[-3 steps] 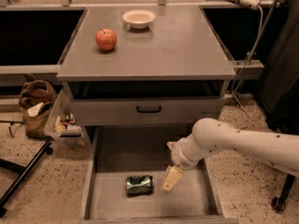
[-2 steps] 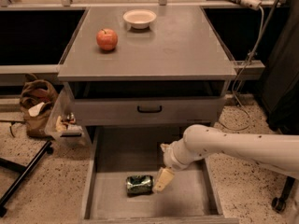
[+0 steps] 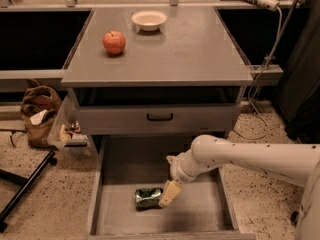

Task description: Pick green can from middle drawer and place on counter

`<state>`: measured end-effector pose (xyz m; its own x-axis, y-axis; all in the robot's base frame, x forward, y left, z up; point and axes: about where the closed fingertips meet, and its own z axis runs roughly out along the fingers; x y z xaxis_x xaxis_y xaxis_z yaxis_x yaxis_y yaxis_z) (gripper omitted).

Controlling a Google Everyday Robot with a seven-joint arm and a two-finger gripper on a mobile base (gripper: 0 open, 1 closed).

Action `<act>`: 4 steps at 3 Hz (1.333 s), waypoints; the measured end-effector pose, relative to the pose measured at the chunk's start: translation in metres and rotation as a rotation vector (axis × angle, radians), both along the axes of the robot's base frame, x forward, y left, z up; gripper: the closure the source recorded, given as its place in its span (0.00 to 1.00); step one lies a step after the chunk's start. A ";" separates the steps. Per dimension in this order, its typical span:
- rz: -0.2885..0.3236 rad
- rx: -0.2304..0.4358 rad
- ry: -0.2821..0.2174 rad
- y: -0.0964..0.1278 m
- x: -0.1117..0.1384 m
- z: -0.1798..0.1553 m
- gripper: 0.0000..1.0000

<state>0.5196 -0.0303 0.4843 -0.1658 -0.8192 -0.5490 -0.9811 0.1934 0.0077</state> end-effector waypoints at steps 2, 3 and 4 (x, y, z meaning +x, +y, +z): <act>-0.016 0.166 0.092 -0.001 0.001 -0.034 0.00; 0.019 0.289 0.142 0.013 0.003 -0.076 0.00; 0.059 0.348 0.167 0.036 -0.001 -0.102 0.00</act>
Offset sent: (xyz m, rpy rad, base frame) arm 0.0026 -0.0019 -0.1235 0.4383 0.2616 -0.0083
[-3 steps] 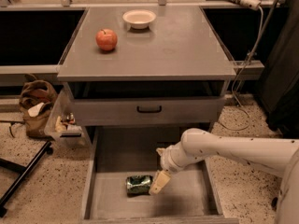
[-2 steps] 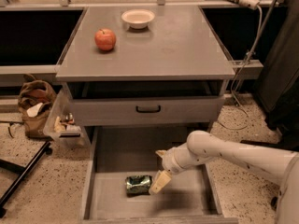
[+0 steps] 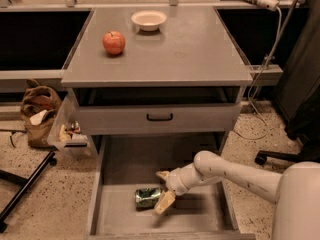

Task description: Pick green can from middle drawer and place on counter

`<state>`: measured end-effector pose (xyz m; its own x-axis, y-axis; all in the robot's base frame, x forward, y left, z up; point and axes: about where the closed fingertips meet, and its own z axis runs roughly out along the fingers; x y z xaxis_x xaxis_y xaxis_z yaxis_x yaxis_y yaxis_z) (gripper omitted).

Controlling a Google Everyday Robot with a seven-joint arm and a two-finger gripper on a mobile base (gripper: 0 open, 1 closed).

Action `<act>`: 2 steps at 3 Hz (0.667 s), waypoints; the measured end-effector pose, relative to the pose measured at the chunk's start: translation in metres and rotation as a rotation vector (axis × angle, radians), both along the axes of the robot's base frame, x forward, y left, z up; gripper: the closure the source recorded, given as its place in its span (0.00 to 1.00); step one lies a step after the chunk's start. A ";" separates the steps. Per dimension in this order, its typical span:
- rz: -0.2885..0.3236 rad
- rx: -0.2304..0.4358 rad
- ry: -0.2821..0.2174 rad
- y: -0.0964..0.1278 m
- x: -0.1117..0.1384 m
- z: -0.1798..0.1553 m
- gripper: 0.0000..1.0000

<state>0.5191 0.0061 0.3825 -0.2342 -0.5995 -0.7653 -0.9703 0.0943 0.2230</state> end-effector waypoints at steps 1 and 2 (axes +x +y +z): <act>0.016 -0.011 -0.036 0.018 -0.006 -0.005 0.00; 0.012 -0.011 -0.036 0.019 -0.007 -0.008 0.20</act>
Offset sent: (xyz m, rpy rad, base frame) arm -0.0037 0.0143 -0.0041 -0.0059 -0.0271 0.0147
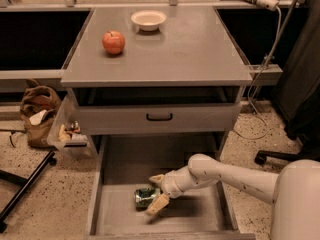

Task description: Pick green can from middle drawer and place on counter

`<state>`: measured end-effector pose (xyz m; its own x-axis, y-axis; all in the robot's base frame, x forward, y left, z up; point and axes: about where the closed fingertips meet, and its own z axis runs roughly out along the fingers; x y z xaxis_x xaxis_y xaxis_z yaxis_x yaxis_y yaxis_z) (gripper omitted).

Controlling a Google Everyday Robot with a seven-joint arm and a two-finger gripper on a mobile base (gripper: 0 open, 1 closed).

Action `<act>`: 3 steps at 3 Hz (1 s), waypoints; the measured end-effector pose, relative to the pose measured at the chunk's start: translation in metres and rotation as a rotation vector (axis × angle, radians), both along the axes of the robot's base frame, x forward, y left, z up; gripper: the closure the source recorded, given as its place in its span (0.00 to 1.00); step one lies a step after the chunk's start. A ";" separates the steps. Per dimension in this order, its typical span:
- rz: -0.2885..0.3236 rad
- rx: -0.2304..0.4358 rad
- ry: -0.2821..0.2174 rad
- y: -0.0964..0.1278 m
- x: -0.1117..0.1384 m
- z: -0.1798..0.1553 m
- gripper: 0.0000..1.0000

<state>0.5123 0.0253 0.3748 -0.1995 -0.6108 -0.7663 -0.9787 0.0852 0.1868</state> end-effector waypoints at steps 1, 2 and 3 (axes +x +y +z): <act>0.000 0.000 0.000 0.000 0.000 0.000 0.41; 0.000 0.000 0.000 0.000 0.000 0.000 0.65; -0.006 0.010 -0.040 -0.013 0.005 0.043 0.88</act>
Offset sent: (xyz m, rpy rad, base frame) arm 0.0000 0.0000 0.0000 0.0000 0.0000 0.0000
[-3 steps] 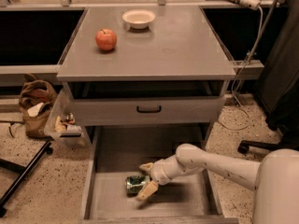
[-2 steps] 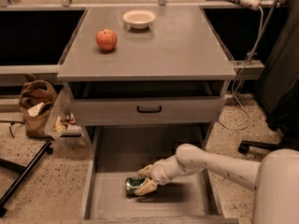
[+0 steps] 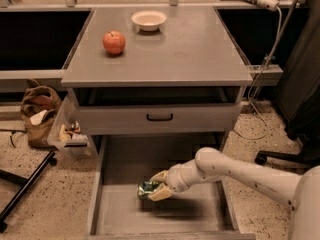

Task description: Pick green can from middle drawer and place on counter

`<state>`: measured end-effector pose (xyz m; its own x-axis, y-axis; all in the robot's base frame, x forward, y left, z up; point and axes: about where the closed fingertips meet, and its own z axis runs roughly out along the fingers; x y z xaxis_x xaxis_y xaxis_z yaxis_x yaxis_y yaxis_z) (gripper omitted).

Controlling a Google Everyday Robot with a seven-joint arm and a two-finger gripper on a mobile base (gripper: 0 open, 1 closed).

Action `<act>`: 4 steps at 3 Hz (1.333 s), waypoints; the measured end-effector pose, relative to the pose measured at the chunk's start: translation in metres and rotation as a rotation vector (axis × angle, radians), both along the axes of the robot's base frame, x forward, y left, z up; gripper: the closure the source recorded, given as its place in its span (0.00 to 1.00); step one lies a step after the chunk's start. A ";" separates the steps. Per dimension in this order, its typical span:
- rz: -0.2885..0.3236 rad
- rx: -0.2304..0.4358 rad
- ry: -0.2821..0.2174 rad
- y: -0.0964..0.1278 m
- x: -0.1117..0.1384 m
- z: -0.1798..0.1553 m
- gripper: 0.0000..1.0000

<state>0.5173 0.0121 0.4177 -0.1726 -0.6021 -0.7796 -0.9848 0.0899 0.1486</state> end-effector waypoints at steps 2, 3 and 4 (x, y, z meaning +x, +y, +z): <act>-0.029 -0.037 -0.133 -0.037 0.017 0.174 1.00; -0.026 -0.058 -0.173 -0.037 0.021 0.196 1.00; -0.026 -0.058 -0.173 -0.037 0.021 0.196 1.00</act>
Offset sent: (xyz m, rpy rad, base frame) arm 0.0261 -0.0602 0.2927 -0.1160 -0.2327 -0.0687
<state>0.5379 -0.0251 0.6141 -0.0551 -0.6442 -0.7629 -0.9924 0.1193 -0.0291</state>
